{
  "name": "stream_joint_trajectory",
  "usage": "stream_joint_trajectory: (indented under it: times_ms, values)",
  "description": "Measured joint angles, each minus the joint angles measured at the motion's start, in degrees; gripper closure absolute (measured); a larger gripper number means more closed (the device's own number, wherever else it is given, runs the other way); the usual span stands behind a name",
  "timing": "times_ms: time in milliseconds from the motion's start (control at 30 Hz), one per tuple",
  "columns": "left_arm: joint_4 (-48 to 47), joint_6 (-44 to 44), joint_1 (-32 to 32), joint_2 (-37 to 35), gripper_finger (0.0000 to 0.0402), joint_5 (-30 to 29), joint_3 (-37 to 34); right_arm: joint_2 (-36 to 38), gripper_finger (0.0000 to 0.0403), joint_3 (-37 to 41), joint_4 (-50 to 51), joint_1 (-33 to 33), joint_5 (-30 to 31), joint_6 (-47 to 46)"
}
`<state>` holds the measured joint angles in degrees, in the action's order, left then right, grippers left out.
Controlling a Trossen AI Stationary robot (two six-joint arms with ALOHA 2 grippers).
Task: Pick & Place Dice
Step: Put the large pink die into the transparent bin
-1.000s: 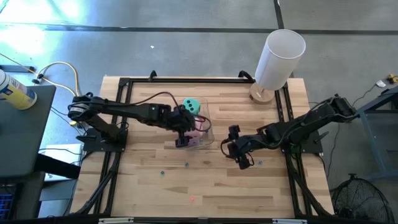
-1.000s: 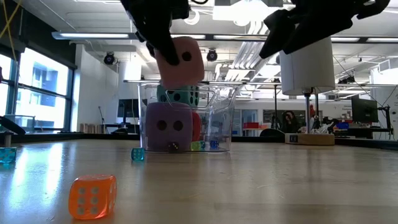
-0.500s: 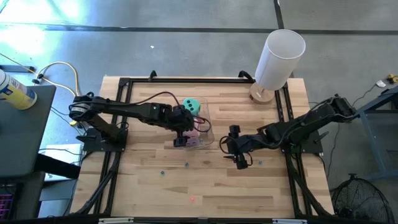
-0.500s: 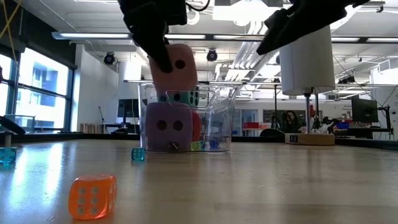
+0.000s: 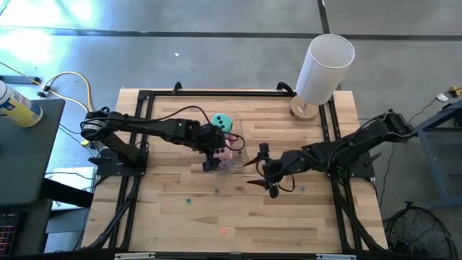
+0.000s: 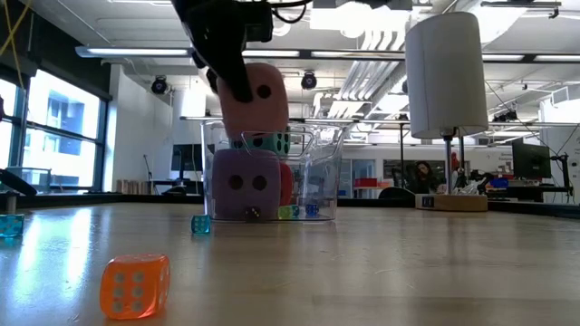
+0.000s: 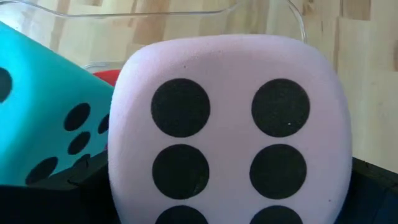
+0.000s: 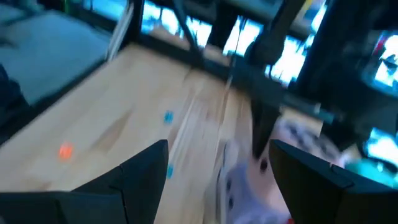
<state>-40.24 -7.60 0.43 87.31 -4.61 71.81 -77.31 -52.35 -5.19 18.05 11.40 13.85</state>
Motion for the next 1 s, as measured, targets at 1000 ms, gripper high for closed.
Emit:
stream_joint_trajectory:
  times_ms: [1000]
  values:
    - [-0.79,7.63,4.78,0.66,0.0016,8.86,-0.02,-18.55,0.0133,0.02,-25.19,-12.98,0.37,-2.16]
